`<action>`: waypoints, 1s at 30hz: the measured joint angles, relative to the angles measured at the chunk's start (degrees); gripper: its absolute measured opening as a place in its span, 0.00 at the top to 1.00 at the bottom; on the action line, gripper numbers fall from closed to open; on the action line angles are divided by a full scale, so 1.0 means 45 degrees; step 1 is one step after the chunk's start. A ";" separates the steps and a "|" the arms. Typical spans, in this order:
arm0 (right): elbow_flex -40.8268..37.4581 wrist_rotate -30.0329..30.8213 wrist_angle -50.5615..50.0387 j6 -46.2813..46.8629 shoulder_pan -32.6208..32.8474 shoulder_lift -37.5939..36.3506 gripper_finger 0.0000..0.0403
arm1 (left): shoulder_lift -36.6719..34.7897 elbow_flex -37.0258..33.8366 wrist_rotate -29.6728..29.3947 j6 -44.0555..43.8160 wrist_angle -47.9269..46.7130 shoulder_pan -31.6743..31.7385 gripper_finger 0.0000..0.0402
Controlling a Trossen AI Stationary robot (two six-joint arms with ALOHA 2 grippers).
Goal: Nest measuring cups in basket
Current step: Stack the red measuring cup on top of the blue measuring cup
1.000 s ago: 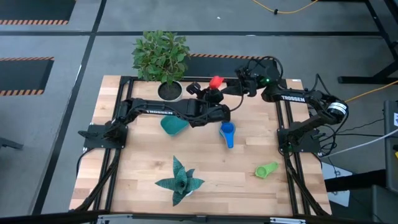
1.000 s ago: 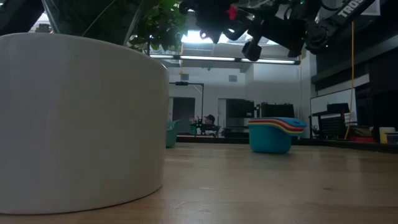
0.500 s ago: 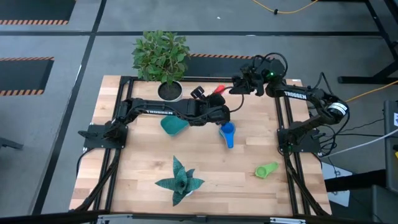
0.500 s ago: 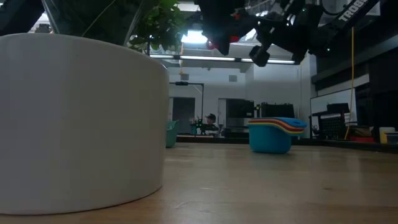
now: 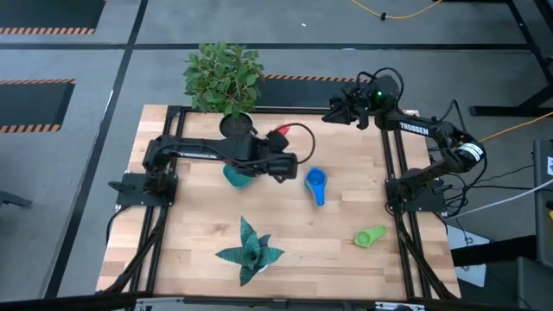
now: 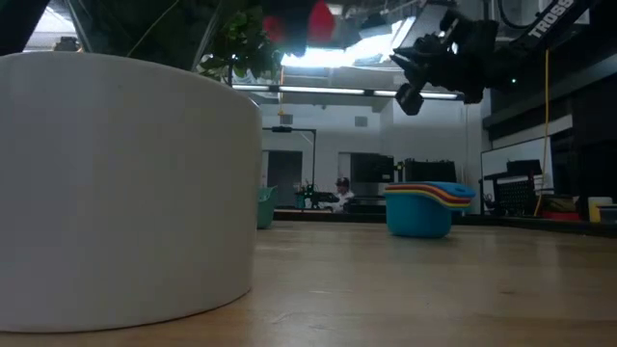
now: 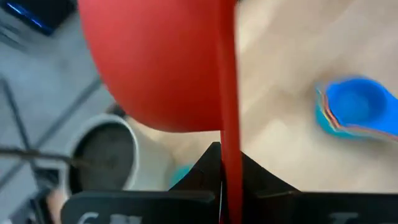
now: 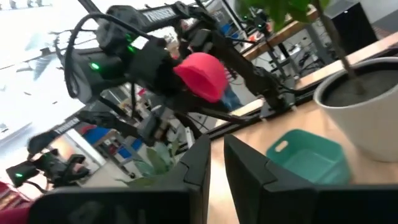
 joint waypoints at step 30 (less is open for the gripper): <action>0.0001 0.0004 -0.1768 -0.2896 -0.0076 0.0005 0.87 | 0.0954 -0.0019 0.5928 -0.1515 0.5256 -0.1646 1.00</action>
